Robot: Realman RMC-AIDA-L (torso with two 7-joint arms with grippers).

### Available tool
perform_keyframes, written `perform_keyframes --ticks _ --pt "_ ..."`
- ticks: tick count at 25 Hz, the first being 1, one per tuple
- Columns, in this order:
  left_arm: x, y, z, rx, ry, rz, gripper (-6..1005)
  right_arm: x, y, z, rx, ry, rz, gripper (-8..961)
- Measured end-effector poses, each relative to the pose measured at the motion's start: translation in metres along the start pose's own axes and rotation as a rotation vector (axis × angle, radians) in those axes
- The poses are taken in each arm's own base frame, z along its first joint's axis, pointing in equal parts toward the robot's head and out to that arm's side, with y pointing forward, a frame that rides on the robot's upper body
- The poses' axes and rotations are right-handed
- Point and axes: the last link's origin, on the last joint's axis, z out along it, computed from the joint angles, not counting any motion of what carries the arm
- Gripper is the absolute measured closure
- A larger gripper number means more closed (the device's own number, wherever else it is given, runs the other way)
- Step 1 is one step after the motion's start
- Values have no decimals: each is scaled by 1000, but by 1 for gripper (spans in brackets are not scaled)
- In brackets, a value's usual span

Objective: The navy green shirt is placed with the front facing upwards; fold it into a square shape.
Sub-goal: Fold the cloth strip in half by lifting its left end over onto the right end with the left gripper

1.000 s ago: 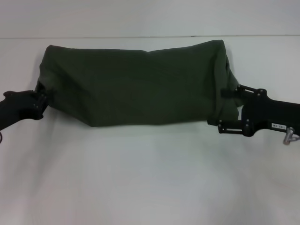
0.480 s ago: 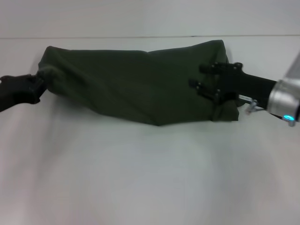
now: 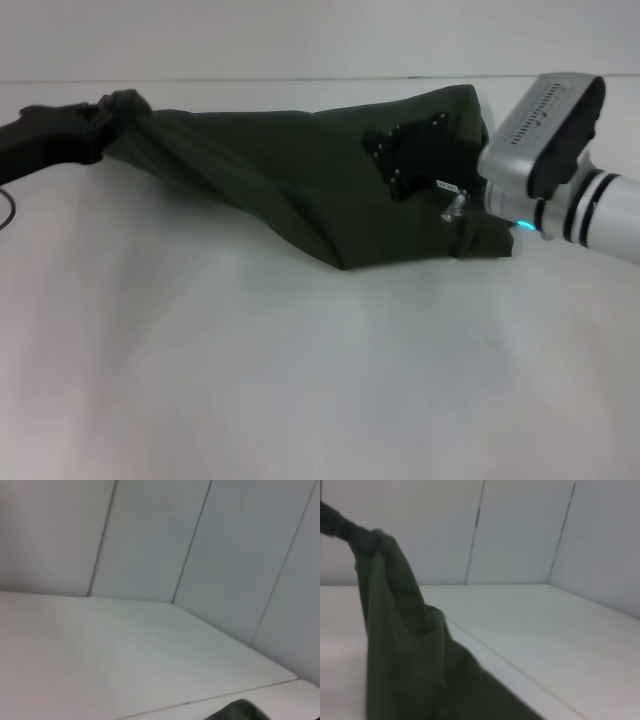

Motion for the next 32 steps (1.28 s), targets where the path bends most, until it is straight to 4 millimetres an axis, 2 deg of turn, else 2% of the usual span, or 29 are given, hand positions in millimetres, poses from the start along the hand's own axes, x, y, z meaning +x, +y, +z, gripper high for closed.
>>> perform_keyframes --ticks 4,10,14,20,25,32 --pt "15 8 7 -45 13 9 927 -6 -4 11 44 10 -25 932" --pt "34 19 21 -104 29 15 922 -12 -8 22 58 50 -68 953" --pt "44 27 28 -138 33 -4 918 -15 -4 30 37 81 -119 954" --pt "61 41 28 -203 64 -26 913 -18 3 38 3 112 -181 954" --pt "65 46 23 -229 79 -42 908 -18 8 41 -37 127 -246 953" --pt "66 47 23 -230 85 -39 902 -17 32 42 -184 120 -307 953"
